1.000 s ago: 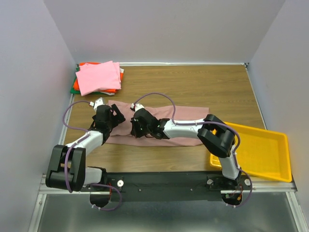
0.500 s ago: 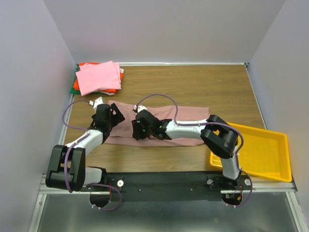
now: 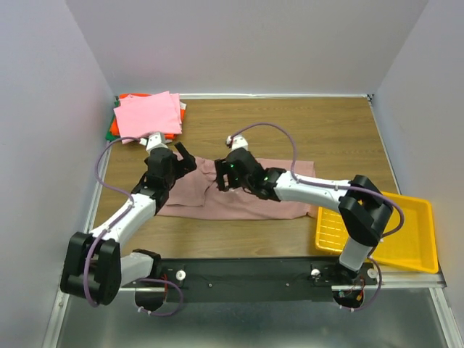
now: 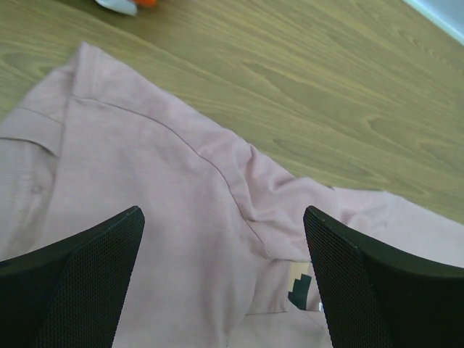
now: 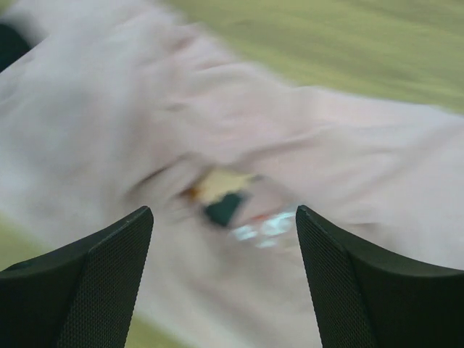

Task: Fold and stack the t-shirts
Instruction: Fold the tshirt

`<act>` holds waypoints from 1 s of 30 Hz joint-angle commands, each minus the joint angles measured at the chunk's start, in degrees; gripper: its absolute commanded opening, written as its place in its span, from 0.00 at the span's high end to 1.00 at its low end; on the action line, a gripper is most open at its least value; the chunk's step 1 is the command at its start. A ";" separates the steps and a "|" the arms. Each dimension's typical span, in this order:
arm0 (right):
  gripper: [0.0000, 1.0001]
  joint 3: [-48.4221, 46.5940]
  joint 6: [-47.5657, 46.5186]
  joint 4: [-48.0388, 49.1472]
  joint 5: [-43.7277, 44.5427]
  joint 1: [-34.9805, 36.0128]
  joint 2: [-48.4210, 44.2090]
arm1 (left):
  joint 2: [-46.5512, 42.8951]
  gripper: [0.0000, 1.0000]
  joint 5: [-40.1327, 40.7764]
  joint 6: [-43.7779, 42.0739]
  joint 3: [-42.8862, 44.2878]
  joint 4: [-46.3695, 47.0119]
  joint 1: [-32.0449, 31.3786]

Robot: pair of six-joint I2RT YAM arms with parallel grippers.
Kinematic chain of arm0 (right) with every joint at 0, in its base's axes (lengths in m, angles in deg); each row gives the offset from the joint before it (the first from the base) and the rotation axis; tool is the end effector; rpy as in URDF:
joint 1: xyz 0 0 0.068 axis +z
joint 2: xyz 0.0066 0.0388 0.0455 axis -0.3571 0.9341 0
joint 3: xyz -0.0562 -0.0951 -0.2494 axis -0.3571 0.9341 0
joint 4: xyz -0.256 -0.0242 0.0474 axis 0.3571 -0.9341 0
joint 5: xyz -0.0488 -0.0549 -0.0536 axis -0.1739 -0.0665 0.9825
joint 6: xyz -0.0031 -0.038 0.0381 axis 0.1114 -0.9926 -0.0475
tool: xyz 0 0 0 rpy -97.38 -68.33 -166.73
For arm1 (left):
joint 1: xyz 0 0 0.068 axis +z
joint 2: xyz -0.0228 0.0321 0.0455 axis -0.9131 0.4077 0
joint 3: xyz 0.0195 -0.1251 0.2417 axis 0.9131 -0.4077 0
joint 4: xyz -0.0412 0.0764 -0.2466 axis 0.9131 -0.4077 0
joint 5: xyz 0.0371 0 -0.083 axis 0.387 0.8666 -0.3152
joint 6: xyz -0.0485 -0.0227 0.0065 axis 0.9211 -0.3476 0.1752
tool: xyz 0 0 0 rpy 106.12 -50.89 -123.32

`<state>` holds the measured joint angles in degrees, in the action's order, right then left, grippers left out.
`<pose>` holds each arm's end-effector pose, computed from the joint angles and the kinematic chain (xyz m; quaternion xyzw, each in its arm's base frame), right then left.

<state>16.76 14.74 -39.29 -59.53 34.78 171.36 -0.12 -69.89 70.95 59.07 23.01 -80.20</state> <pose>0.2296 0.3197 0.2265 -0.1687 0.8713 0.1979 0.4163 0.2439 -0.0560 0.2260 -0.2139 0.8196 -0.1673 0.5044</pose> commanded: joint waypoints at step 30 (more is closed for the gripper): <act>0.16 24.00 9.37 -4.20 -8.94 -15.19 -4.59 | 36.95 0.02 -14.66 -1.13 17.18 9.80 -5.87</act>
<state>36.59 18.64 -34.40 -60.69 18.08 167.12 33.85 -83.05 71.87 72.10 37.21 -85.51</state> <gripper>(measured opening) 0.844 0.981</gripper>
